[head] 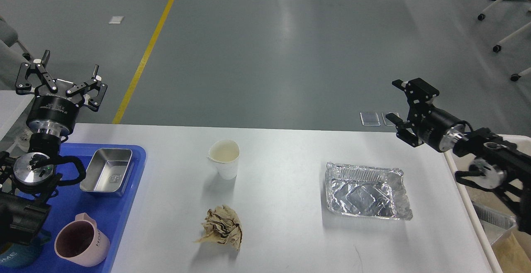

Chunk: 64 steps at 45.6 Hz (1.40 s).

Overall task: Tidy desktop
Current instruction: 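Release the steel tray and raise the left gripper, then reach the right gripper to the edge of the foil tray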

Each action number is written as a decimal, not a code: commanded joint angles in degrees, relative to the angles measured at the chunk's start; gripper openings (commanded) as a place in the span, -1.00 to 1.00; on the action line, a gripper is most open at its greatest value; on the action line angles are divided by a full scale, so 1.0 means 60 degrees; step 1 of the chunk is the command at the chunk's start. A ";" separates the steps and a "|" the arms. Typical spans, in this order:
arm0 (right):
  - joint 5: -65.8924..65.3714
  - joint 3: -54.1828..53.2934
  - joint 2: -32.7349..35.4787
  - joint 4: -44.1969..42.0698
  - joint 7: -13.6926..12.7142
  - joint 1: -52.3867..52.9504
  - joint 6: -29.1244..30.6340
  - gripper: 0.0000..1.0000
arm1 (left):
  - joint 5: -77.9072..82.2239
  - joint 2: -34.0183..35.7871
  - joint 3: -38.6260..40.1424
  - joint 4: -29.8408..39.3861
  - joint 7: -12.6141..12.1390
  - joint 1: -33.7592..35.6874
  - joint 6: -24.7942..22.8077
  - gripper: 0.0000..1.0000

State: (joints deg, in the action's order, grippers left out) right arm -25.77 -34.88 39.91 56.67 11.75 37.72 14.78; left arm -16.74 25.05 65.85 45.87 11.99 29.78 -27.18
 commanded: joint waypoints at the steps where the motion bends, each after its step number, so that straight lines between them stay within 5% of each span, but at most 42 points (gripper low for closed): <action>1: -0.0348 0.0744 0.2368 0.1627 -0.0025 0.0026 0.0466 1.00 | 0.0007 0.0000 0.0114 0.0031 -0.0006 -0.0144 -0.0259 0.94; 25: -0.3484 0.1478 0.9708 0.6184 -0.0055 -0.0252 0.1125 1.00 | 0.0007 -0.0395 0.0100 0.0090 -0.0006 -0.0554 -0.0581 0.94; 37: -0.3484 0.0673 1.1746 0.7049 -0.0025 -0.0208 0.1667 1.00 | 0.0007 -0.0395 0.0129 0.0075 -0.0006 -0.0686 -0.0757 0.94; 48: -0.3527 0.0379 1.1587 0.7035 -0.0025 -0.0413 0.1697 1.00 | 0.0007 -0.0395 0.0129 0.0075 0.0008 -0.0774 -0.0801 0.94; 64: -0.5826 0.0452 0.7927 0.5279 -0.0011 -0.1409 0.1170 1.00 | 0.0022 -0.0380 0.0114 0.0075 0.0008 -0.0774 -0.0787 0.94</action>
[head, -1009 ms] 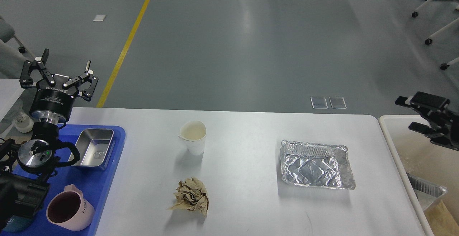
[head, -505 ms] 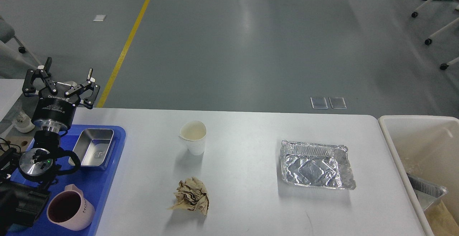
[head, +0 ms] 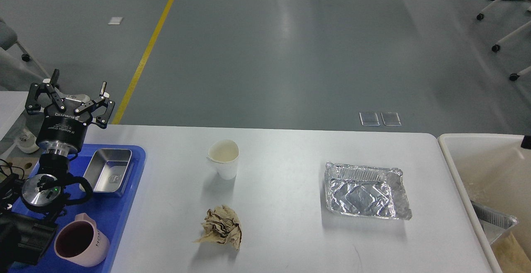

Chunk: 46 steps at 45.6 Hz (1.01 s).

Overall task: Tidy desktop
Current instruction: 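Reach the right gripper to the edge of the foil tray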

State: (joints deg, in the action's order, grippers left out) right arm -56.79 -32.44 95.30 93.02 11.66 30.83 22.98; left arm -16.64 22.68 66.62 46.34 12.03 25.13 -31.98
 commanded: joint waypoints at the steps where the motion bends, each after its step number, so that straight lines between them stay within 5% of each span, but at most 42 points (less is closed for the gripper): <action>1: -0.0803 0.0060 -0.1569 -0.0941 0.0005 -0.0290 -0.0212 1.00 | 0.0005 0.0015 -0.0029 -0.0004 -0.0013 -0.0014 0.0013 0.94; 18: -0.2985 0.0485 -0.5451 -0.3974 0.0181 -0.0393 -0.0857 1.00 | 0.0035 0.0147 -0.0014 -0.0004 -0.0013 -0.0175 0.0115 0.94; 23: -0.3367 0.0499 -0.6667 -0.4794 0.0210 -0.0363 -0.1734 1.00 | 0.0035 0.0190 -0.0014 -0.0004 -0.0028 -0.0190 0.0130 0.94; 32: -0.3397 0.0997 -0.7079 -0.4868 0.0196 -0.0334 -0.2512 1.00 | 0.0035 0.0308 0.0000 -0.0004 -0.0028 -0.0219 0.0145 0.94; 46: -0.3910 0.1100 -0.8104 -0.5732 0.0181 -0.0070 -0.2205 1.00 | 0.0064 0.0322 -0.0029 -0.0004 -0.0028 -0.0234 0.0160 0.94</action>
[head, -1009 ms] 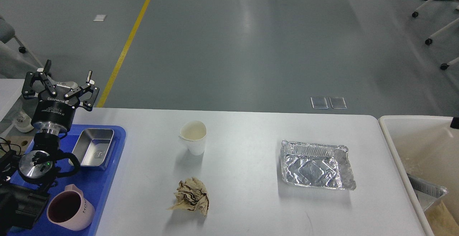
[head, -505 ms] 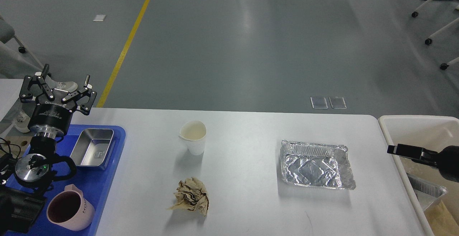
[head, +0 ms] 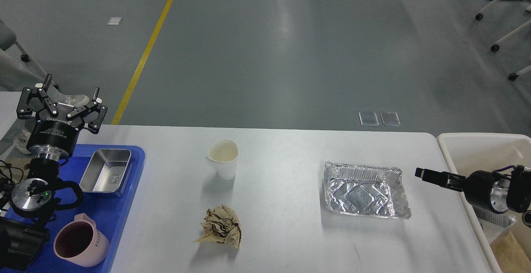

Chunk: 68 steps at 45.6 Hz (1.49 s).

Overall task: Tidy desktop
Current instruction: 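Reach the right gripper to the edge of the foil tray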

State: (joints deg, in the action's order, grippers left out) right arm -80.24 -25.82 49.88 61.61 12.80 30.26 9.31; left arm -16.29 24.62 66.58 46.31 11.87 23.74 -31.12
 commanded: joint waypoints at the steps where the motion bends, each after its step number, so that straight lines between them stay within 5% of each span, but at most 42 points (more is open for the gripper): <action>1: 0.0013 -0.0003 -0.0594 -0.0599 -0.0009 0.0039 0.0074 1.00 | 0.0019 -0.0001 -0.0022 0.0001 0.0000 -0.0002 0.0015 0.94; 27: -0.0089 0.1080 -0.2131 -0.2547 -0.0038 0.0654 0.0074 1.00 | 0.0034 -0.0001 -0.0139 0.0001 0.0000 0.0012 0.0015 0.94; 50: -0.0265 0.1739 -0.2952 -0.2782 0.0035 0.0669 -0.0160 0.97 | 0.0048 -0.0016 -0.0169 0.0001 0.0000 0.0012 0.0001 0.94; 56: -0.0367 0.1769 -0.3085 -0.2973 0.0064 0.0669 -0.0482 0.67 | 0.0048 -0.0016 -0.0169 0.0001 0.0000 0.0027 0.0001 0.94; 63: -0.0338 0.1769 -0.3275 -0.3368 0.0064 0.0654 -0.0453 -0.01 | 0.0034 -0.0001 -0.0154 0.0001 0.0000 0.0056 0.0001 0.94; 68: -0.0324 0.1769 -0.3275 -0.3383 0.0079 0.0625 -0.0439 -0.17 | 0.0048 -0.0001 -0.0154 0.0001 0.0000 0.0056 0.0001 0.94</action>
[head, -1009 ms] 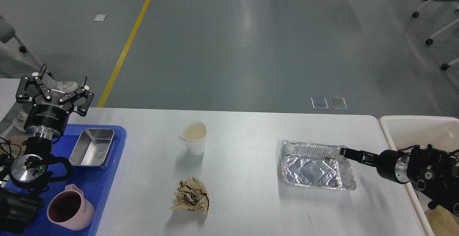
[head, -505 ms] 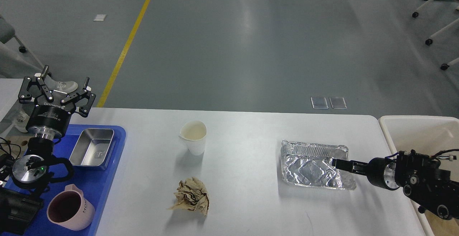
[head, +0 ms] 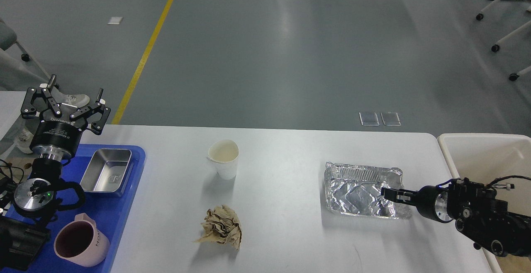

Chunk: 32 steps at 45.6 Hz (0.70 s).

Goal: Tidy desktop

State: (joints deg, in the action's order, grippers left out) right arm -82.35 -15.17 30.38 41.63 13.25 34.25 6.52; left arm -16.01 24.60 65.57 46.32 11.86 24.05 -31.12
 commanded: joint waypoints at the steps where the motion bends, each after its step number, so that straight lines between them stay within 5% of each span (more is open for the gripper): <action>1: 0.0028 -0.0006 -0.0025 -0.0054 0.0018 -0.0054 0.0027 -0.20 | -0.0012 0.0001 0.0014 0.0000 0.0000 0.0006 0.0000 0.94; 8: 0.0028 0.0023 -0.0025 -0.0040 0.0472 -0.0083 0.0086 -0.48 | 0.0003 0.0001 0.0029 0.0000 0.0000 0.0006 0.0000 0.94; 12: 0.0028 0.0096 -0.0025 -0.0040 0.0721 -0.0069 0.0232 -0.99 | 0.0003 0.0016 0.0029 0.0000 0.0000 0.0006 0.0000 0.94; 32: 0.0072 0.0258 0.0428 0.0969 0.0751 0.0384 0.0378 -1.00 | 0.0003 0.0031 0.0044 0.0015 0.0015 0.0006 -0.0014 0.94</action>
State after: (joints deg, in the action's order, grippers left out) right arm -82.09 -13.36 30.73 42.22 17.84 34.42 8.52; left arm -16.02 24.62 65.83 46.38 11.86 24.08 -31.21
